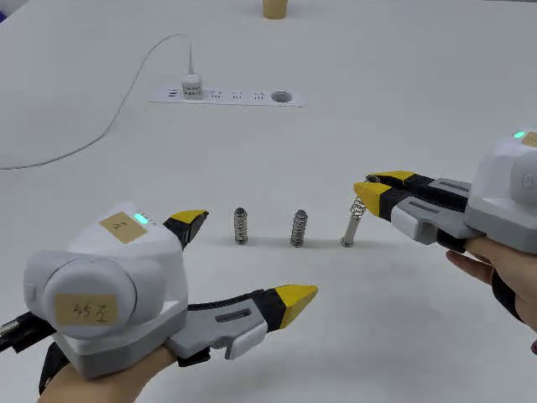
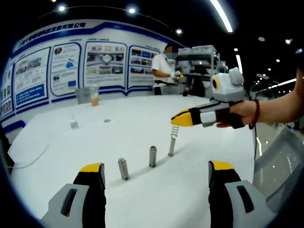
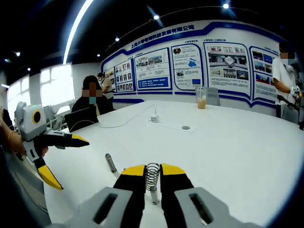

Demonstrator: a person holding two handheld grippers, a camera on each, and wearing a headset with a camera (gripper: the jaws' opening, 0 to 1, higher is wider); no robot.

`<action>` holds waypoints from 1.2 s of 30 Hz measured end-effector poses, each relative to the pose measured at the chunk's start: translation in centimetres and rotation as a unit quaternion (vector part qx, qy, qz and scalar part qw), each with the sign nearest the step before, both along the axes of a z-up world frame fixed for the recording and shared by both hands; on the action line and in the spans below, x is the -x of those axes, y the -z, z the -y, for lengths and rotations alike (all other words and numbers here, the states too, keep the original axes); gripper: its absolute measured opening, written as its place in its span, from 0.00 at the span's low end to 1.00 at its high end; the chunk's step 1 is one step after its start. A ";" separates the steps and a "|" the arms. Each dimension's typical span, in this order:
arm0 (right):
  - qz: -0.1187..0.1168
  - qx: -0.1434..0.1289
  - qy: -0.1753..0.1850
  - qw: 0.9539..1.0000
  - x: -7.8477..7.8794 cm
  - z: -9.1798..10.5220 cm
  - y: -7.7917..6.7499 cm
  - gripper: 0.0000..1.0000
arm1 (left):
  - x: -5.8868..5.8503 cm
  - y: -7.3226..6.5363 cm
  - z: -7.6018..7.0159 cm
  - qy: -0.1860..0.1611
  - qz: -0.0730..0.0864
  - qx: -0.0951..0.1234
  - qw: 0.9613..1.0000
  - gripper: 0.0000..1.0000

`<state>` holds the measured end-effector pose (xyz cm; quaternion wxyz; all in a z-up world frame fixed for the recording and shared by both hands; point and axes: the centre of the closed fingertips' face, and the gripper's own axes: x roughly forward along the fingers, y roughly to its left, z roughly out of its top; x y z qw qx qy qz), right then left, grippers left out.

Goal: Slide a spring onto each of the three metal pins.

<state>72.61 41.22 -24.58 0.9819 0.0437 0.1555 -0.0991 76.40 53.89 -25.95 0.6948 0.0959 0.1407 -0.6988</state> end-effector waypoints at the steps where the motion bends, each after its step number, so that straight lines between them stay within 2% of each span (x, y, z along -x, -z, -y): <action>1: -0.002 0.003 -0.001 1.000 0.0 0.0 0.1 0.12 | -0.2 0.2 -0.1 -0.001 0.011 -0.006 1.000 0.91; 7: -0.008 0.017 -0.007 1.000 -0.1 0.0 0.4 0.12 | -0.4 0.7 -0.2 -0.003 0.009 -0.014 1.000 0.92; 10: -0.009 0.027 -0.008 1.000 -0.2 0.1 0.4 0.12 | -0.4 0.6 -0.2 -0.006 0.004 -0.012 1.000 0.94; 20: -0.019 0.041 -0.015 0.999 0.0 0.0 0.7 0.12 | -0.4 0.6 -0.1 -0.008 0.001 -0.010 1.000 0.97; 27: -0.026 0.041 -0.019 0.999 -0.2 -0.1 1.2 0.12 | -0.3 0.7 -0.1 -0.008 0.000 -0.011 1.000 0.97; 36: -0.039 0.034 -0.017 0.999 -0.2 -0.3 2.7 0.12 | -0.5 0.7 0.0 -0.011 -0.002 -0.010 1.000 0.96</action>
